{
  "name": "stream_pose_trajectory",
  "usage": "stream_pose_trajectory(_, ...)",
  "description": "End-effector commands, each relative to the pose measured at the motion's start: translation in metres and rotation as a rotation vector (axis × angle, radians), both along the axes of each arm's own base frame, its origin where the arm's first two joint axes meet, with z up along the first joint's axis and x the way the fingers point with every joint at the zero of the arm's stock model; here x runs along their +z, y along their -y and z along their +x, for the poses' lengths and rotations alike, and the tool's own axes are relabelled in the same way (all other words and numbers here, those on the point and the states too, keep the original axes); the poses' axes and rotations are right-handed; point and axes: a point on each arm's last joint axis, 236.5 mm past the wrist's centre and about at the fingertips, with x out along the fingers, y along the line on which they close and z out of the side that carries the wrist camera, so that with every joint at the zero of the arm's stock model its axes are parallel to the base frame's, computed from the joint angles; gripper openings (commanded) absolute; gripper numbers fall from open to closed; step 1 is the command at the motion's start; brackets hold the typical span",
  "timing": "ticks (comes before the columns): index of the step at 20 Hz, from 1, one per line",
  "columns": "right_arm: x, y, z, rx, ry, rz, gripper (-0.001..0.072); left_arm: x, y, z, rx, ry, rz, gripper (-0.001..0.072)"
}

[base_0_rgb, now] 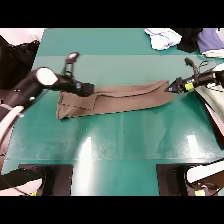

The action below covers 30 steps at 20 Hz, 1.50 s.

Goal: Fold the shirts.

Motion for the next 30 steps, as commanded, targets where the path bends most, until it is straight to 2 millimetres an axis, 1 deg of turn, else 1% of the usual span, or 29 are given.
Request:
stream_pose_trajectory(1,0.07,-0.029,-0.002,0.028,0.156,0.051,0.0015,-0.043,0.063,-0.003,-0.119,-0.058,0.027,0.0032)
stream_pose_trajectory(3,0.1,-0.046,-0.009,0.033,0.211,0.039,0.0015,-0.072,0.089,-0.003,-0.172,-0.107,0.051,0.0032)
stream_pose_trajectory(5,0.125,-0.063,-0.019,0.052,0.255,0.034,0.0015,-0.094,0.103,0.003,-0.189,-0.139,0.064,0.0032)
stream_pose_trajectory(7,0.144,-0.08,-0.03,0.079,0.296,0.031,0.0015,-0.108,0.107,0.01,-0.177,-0.161,0.068,0.0032)
stream_pose_trajectory(10,0.16,-0.102,-0.041,0.105,0.324,0.036,0.0015,-0.114,0.108,0.016,-0.161,-0.155,0.067,0.0032)
stream_pose_trajectory(12,0.163,-0.114,-0.048,0.129,0.32,0.044,0.0015,-0.111,0.107,0.015,-0.166,-0.154,0.07,0.0032)
stream_pose_trajectory(14,0.163,-0.125,-0.053,0.147,0.304,0.052,0.0015,-0.099,0.11,0.013,-0.189,-0.158,0.068,0.0032)
stream_pose_trajectory(16,0.165,-0.137,-0.058,0.173,0.304,0.057,0.0015,-0.078,0.113,0.013,-0.244,-0.138,0.073,0.0032)
stream_pose_trajectory(17,0.17,-0.143,-0.06,0.19,0.317,0.059,0.0015,-0.065,0.114,0.014,-0.268,-0.127,0.082,0.0032)
stream_pose_trajectory(19,0.188,-0.155,-0.06,0.21,0.367,0.061,0.0014,-0.04,0.106,0.019,-0.302,-0.08,0.133,0.0032)
stream_pose_trajectory(20,0.197,-0.161,-0.059,0.213,0.392,0.058,0.0015,-0.026,0.098,0.023,-0.306,-0.038,0.168,0.0032)
stream_pose_trajectory(21,0.204,-0.167,-0.059,0.223,0.413,0.047,0.0015,-0.011,0.084,0.029,-0.304,0.017,0.229,0.0032)
stream_pose_trajectory(22,0.21,-0.173,-0.06,0.241,0.426,0.046,0.0015,0.003,0.065,0.035,-0.295,0.066,0.297,0.0032)
stream_pose_trajectory(24,0.22,-0.192,-0.061,0.285,0.456,0.048,0.0014,0.035,0.021,0.039,-0.255,0.11,0.396,0.0032)
stream_pose_trajectory(26,0.227,-0.216,-0.06,0.337,0.477,0.064,0.0015,0.065,-0.029,0.037,-0.206,0.106,0.443,0.0032)
stream_pose_trajectory(28,0.226,-0.247,-0.061,0.403,0.491,0.083,0.0015,0.098,-0.08,0.036,-0.115,0.117,0.458,0.0033)
stream_pose_trajectory(30,0.22,-0.284,-0.062,0.468,0.501,0.105,0.0015,0.14,-0.132,0.032,0.007,0.166,0.454,0.0033)
